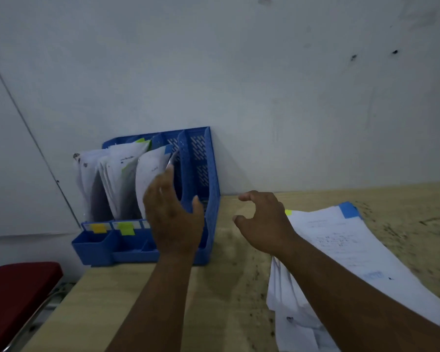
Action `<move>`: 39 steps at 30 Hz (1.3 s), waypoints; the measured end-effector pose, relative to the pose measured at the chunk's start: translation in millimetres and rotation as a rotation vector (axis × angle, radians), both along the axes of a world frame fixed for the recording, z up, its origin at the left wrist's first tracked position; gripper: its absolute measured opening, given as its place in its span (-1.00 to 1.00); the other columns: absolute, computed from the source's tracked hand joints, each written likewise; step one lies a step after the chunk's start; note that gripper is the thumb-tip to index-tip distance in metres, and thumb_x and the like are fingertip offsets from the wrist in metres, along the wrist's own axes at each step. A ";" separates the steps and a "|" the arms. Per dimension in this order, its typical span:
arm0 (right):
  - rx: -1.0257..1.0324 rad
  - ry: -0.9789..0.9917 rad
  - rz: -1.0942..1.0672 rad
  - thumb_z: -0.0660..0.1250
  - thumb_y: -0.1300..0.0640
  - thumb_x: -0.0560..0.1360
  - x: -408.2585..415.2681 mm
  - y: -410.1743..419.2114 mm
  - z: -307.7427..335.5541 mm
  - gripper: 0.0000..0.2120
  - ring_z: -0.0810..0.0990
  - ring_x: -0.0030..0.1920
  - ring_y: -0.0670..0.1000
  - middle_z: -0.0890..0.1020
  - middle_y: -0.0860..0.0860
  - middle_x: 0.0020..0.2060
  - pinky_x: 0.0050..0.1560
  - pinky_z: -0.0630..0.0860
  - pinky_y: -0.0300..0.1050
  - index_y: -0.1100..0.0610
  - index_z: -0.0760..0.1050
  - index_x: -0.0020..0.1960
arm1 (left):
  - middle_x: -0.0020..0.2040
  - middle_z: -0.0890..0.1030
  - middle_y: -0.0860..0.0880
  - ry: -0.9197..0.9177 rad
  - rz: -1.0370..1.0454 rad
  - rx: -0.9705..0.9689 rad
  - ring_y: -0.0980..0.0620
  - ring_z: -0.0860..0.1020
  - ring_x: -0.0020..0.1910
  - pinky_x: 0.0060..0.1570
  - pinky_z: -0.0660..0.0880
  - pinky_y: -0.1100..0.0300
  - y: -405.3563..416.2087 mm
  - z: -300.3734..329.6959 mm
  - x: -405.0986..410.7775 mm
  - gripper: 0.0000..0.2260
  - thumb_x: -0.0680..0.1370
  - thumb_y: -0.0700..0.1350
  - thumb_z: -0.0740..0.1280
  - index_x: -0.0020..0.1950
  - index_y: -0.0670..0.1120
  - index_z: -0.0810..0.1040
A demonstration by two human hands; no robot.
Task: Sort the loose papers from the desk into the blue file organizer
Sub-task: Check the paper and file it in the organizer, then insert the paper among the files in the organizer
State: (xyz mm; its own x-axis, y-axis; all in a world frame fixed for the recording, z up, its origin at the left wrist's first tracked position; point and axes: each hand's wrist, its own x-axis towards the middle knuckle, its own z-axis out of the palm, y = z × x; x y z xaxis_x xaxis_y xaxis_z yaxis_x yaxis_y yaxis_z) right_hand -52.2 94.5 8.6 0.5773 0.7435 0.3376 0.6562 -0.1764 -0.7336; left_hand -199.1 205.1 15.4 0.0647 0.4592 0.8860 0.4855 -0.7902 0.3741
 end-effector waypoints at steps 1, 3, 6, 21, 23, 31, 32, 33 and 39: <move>-0.013 -0.005 -0.021 0.43 -0.06 0.48 2.4 -6.7 -1.5 -0.55 0.35 0.39 0.04 0.40 -0.04 0.36 0.21 0.34 -0.14 -0.15 0.44 0.34 | 0.37 0.47 -0.15 0.011 -0.046 0.012 -0.16 0.41 0.38 0.39 0.39 0.00 -10.1 -5.4 7.0 -0.35 0.47 -0.15 0.50 0.52 -0.13 0.35; -0.041 -0.011 -0.068 0.43 -0.08 0.47 8.6 -21.1 -3.3 -0.55 0.35 0.40 0.05 0.41 -0.05 0.37 0.24 0.36 -0.07 -0.16 0.45 0.33 | 0.23 0.56 -0.12 0.013 -0.140 -0.037 -0.12 0.49 0.25 0.25 0.47 0.03 -29.9 -13.3 23.1 -0.48 0.45 -0.18 0.51 0.39 -0.14 0.49; -0.055 -0.007 -0.149 0.44 -0.09 0.46 19.3 -47.3 -6.0 -0.57 0.38 0.38 0.07 0.44 -0.04 0.34 0.31 0.38 0.01 -0.14 0.48 0.31 | 0.10 0.62 0.01 0.052 -0.311 -0.216 0.00 0.55 0.13 0.19 0.53 0.05 -59.1 -23.3 48.4 -0.68 0.46 -0.17 0.50 0.20 -0.06 0.60; -0.223 -0.005 -0.229 0.51 -0.19 0.37 57.1 -113.9 -62.9 -0.46 0.43 0.34 0.06 0.55 -0.02 0.27 0.40 0.31 0.00 -0.04 0.52 0.28 | 0.05 0.65 0.10 0.330 -0.474 -0.695 0.13 0.57 0.04 0.01 0.44 0.30 -98.7 -88.2 104.1 -0.78 0.52 -0.09 0.45 0.17 0.00 0.65; -0.261 -0.007 -0.220 0.51 -0.23 0.35 57.5 -115.7 -61.3 -0.40 0.38 0.35 0.07 0.51 -0.02 0.29 0.37 0.33 0.00 -0.06 0.50 0.32 | 0.04 0.65 0.14 0.313 -0.483 -0.730 0.18 0.58 0.02 -0.04 0.43 0.37 -95.2 -87.2 106.1 -0.78 0.52 -0.08 0.46 0.17 0.03 0.65; -0.375 -0.086 -0.171 0.44 -0.46 0.14 47.6 -116.5 -57.8 -0.21 0.44 0.28 0.03 0.51 -0.08 0.24 0.28 0.41 0.06 -0.14 0.49 0.29 | -0.03 0.65 0.21 0.214 -0.464 -0.720 0.30 0.58 -0.02 0.01 0.49 0.35 -98.6 -85.8 108.1 -0.82 0.50 -0.07 0.46 0.10 0.05 0.65; -0.382 -0.098 -0.175 0.42 -0.47 0.13 45.5 -116.8 -56.6 -0.20 0.44 0.28 0.03 0.51 -0.09 0.24 0.29 0.40 0.08 -0.15 0.49 0.29 | -0.04 0.65 0.20 0.199 -0.467 -0.730 0.30 0.59 -0.01 0.03 0.51 0.32 -98.8 -85.6 108.1 -0.83 0.50 -0.08 0.46 0.09 0.04 0.66; -0.386 -0.102 -0.179 0.41 -0.48 0.11 43.5 -116.4 -55.9 -0.20 0.45 0.27 0.03 0.52 -0.09 0.23 0.30 0.40 0.10 -0.15 0.50 0.28 | -0.05 0.65 0.20 0.189 -0.469 -0.739 0.31 0.59 -0.02 0.03 0.51 0.31 -98.5 -85.8 107.5 -0.83 0.50 -0.08 0.46 0.08 0.03 0.66; -0.379 -0.105 -0.204 0.34 -0.41 0.14 35.2 -113.4 -49.3 -0.40 0.54 0.10 0.04 0.58 -0.08 0.05 0.23 0.46 0.16 -0.09 0.58 0.06 | -0.05 0.64 0.21 0.182 -0.484 -0.751 0.34 0.57 -0.02 -0.02 0.48 0.39 -99.8 -85.2 107.0 -0.83 0.50 -0.09 0.46 0.09 0.02 0.66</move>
